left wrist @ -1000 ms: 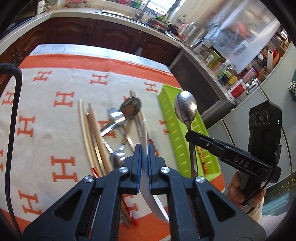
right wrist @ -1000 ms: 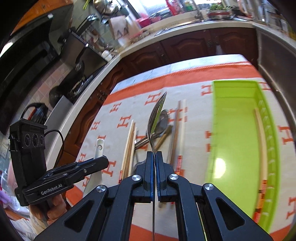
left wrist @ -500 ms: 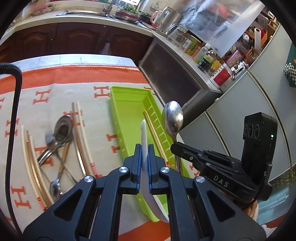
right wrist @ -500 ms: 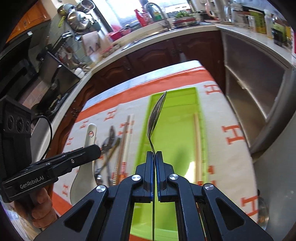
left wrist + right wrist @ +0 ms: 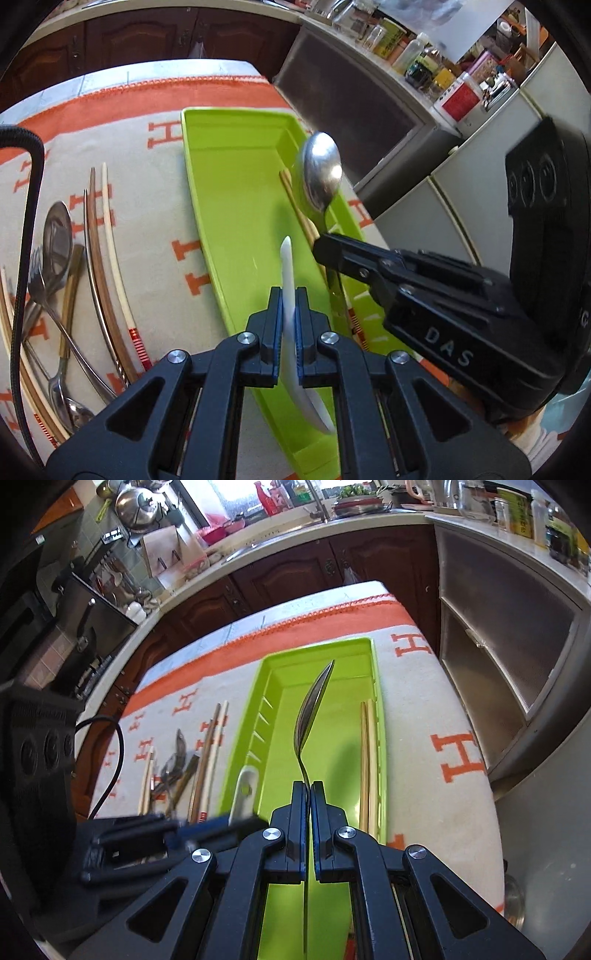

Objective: Organize utensils
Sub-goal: 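Carry both spoons into the lime-green tray and open both tools, then withdraw both open tools from the tray back toward the utensil pile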

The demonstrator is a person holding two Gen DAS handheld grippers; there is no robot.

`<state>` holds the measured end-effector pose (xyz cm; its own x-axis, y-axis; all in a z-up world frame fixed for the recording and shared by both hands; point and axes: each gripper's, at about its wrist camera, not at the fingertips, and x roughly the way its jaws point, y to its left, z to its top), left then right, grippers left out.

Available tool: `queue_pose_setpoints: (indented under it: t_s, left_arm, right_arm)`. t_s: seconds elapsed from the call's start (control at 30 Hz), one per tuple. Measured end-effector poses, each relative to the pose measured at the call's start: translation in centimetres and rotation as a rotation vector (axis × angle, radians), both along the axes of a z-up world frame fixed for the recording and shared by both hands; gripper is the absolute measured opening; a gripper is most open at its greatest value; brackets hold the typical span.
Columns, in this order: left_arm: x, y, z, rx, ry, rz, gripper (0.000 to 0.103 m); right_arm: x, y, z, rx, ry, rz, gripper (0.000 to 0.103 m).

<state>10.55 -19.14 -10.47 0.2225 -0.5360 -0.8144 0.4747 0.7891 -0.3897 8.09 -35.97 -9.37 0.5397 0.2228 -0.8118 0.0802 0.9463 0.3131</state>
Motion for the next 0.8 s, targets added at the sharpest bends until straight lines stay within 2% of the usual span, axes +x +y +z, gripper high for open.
queue_pose_setpoints:
  t_s: [0.13,0.23,0.33,0.4,0.47,0.6,0.67,0.8]
  left_arm:
    - [-0.1,0.3,-0.7,-0.011,-0.002,-0.004,0.004]
    - [-0.3,0.8,-0.4,-0.018,0.0,-0.01,0.006]
    - [-0.6,1.5,0.3,-0.001,-0.01,0.0,0.015]
    - [-0.6,2.2,0.8,-0.02,-0.009,0.004,0.018]
    - [-0.9,2.9,1.3,-0.031,-0.011,0.006,0.019]
    - [-1.8,4.4,2.3,-0.009,-0.04,0.042,0.041]
    - [-2.1,5.4,2.8,-0.02,-0.046,0.055,0.041]
    - [-3.1,7.4,3.7,0.008,-0.081,0.085,0.041]
  right_arm:
    - [1.4,1.6,-1.4,-0.01,0.035,0.03,0.003]
    - [1.9,2.6,-1.5,-0.011,0.03,0.036,0.005]
    - [1.5,3.3,-0.8,-0.026,0.001,0.044,0.017]
    - [0.9,3.6,-0.1,-0.03,-0.021,0.044,0.027]
    - [0.3,3.8,0.7,-0.029,-0.04,0.046,0.03]
    - [-1.0,3.9,2.1,-0.003,-0.068,0.046,0.03]
    - [-1.6,4.2,2.8,0.002,-0.079,0.049,0.03]
    - [-3.1,4.8,3.9,0.013,-0.095,0.069,0.03]
